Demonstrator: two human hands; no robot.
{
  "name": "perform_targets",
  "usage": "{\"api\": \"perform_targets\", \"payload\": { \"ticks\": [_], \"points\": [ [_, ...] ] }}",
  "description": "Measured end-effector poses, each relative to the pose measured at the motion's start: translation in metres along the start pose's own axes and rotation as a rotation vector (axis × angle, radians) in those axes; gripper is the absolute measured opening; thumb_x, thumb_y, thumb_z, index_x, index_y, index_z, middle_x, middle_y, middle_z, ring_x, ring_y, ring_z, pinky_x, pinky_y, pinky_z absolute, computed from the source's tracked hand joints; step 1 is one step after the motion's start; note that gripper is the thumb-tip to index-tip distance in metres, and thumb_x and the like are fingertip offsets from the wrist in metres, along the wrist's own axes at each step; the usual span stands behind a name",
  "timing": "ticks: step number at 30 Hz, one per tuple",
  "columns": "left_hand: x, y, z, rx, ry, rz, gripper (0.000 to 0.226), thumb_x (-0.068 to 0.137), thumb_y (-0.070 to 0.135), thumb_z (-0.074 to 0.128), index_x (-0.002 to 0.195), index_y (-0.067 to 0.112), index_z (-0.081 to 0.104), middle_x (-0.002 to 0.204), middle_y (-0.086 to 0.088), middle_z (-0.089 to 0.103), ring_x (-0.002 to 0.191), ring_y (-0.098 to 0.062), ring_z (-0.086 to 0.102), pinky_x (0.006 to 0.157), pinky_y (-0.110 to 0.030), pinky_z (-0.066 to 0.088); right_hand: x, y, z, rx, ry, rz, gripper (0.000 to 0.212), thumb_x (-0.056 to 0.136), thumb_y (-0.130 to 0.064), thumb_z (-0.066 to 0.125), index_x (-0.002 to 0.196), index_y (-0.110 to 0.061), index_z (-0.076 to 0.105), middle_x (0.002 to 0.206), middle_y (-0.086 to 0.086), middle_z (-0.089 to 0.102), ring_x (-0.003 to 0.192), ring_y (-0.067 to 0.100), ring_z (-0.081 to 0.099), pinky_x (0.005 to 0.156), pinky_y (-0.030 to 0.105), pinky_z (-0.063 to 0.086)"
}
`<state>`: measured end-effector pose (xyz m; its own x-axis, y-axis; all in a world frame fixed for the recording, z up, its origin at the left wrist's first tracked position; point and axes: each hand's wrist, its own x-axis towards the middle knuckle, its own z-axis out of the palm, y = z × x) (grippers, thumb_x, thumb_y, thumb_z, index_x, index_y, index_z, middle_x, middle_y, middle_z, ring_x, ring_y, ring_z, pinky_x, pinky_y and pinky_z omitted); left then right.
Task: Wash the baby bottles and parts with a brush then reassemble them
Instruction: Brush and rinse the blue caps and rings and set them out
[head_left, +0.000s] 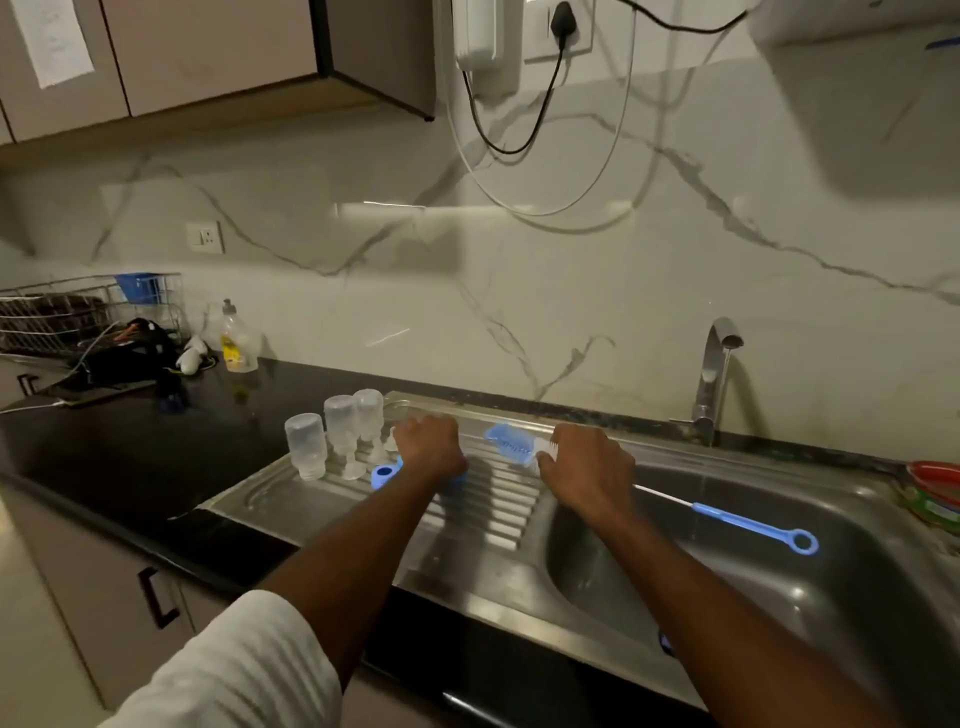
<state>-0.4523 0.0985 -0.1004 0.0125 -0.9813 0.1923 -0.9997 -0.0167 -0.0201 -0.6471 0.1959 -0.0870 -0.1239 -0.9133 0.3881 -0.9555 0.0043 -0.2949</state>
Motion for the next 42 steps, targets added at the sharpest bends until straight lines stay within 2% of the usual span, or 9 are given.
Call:
{"api": "perform_targets", "payload": {
  "ticks": [4,7,12,17,22,29,32,35,42],
  "points": [
    [0.001,-0.001,-0.002,0.016,0.001,0.033,0.058,0.084,0.057,0.066,0.128,0.019,0.059,0.133,-0.011,0.058,0.129,-0.035,0.048,0.106,-0.050,0.039,-0.006,0.027,-0.007,-0.028,0.008,0.030,0.035,0.093,-0.053,0.062,0.114,-0.026,0.065,0.108,0.001,0.070,0.094,0.021,0.067,0.069,0.030,0.049],
    [-0.007,0.016,-0.017,0.142,0.170,0.109,0.064,0.084,0.072,0.056,0.124,0.022,0.063,0.130,-0.009,0.060,0.131,-0.033,0.043,0.103,-0.054,0.035,-0.013,0.060,-0.021,-0.059,0.032,0.060,0.031,0.092,-0.050,0.061,0.111,-0.026,0.066,0.107,0.003,0.070,0.095,0.025,0.067,0.067,0.030,0.041],
    [-0.024,0.092,-0.015,-0.011,0.310,0.406,0.034,0.091,0.055,0.059,0.115,0.032,0.066,0.121,0.000,0.065,0.124,-0.025,0.046,0.098,-0.048,0.038,-0.032,0.133,-0.039,-0.108,0.029,0.168,0.032,0.089,-0.052,0.064,0.108,-0.027,0.066,0.103,0.001,0.070,0.090,0.021,0.065,0.067,0.030,0.043],
    [-0.059,0.194,0.031,-0.173,0.054,0.678,0.027,0.090,0.041,0.064,0.112,0.027,0.070,0.112,-0.002,0.069,0.109,-0.023,0.062,0.094,-0.039,0.051,-0.049,0.199,-0.032,-0.217,-0.048,0.284,0.037,0.091,-0.048,0.062,0.117,-0.022,0.065,0.117,0.005,0.069,0.104,0.025,0.066,0.083,0.035,0.052],
    [-0.060,0.262,0.097,0.035,-0.513,0.915,0.048,0.085,0.041,0.077,0.131,0.036,0.061,0.129,0.007,0.061,0.120,-0.018,0.055,0.102,-0.039,0.046,-0.047,0.249,-0.015,-0.275,-0.175,0.326,0.037,0.093,-0.039,0.065,0.125,-0.021,0.063,0.126,0.005,0.065,0.113,0.024,0.063,0.089,0.035,0.050],
    [-0.058,0.305,0.130,0.453,-0.429,1.113,0.059,0.081,0.066,0.070,0.128,0.033,0.062,0.128,0.007,0.062,0.116,-0.020,0.058,0.090,-0.039,0.049,-0.029,0.272,-0.002,-0.284,-0.189,0.366,0.037,0.092,-0.037,0.067,0.124,-0.019,0.063,0.123,0.006,0.065,0.109,0.024,0.064,0.076,0.031,0.042],
    [-0.061,0.305,0.137,0.467,-0.442,1.110,0.064,0.079,0.064,0.072,0.131,0.029,0.062,0.131,0.003,0.061,0.119,-0.022,0.058,0.092,-0.039,0.048,-0.031,0.274,0.000,-0.274,-0.175,0.383,0.035,0.092,-0.036,0.068,0.122,-0.018,0.064,0.120,0.006,0.066,0.107,0.024,0.065,0.075,0.031,0.042],
    [-0.054,0.297,0.128,0.272,-0.470,1.010,0.056,0.080,0.057,0.075,0.126,0.026,0.065,0.128,-0.001,0.061,0.118,-0.023,0.058,0.094,-0.038,0.050,-0.034,0.273,-0.008,-0.270,-0.175,0.396,0.031,0.091,-0.032,0.068,0.118,-0.017,0.066,0.116,0.006,0.068,0.103,0.024,0.065,0.073,0.031,0.043],
    [-0.019,0.287,0.110,-0.749,-0.228,0.435,0.044,0.090,0.043,0.074,0.117,0.009,0.072,0.104,-0.005,0.075,0.100,-0.020,0.070,0.090,-0.033,0.054,-0.039,0.275,-0.024,-0.231,-0.040,0.483,0.025,0.095,-0.032,0.062,0.115,-0.020,0.068,0.118,0.005,0.069,0.107,0.025,0.067,0.078,0.030,0.049]
  ]
}}
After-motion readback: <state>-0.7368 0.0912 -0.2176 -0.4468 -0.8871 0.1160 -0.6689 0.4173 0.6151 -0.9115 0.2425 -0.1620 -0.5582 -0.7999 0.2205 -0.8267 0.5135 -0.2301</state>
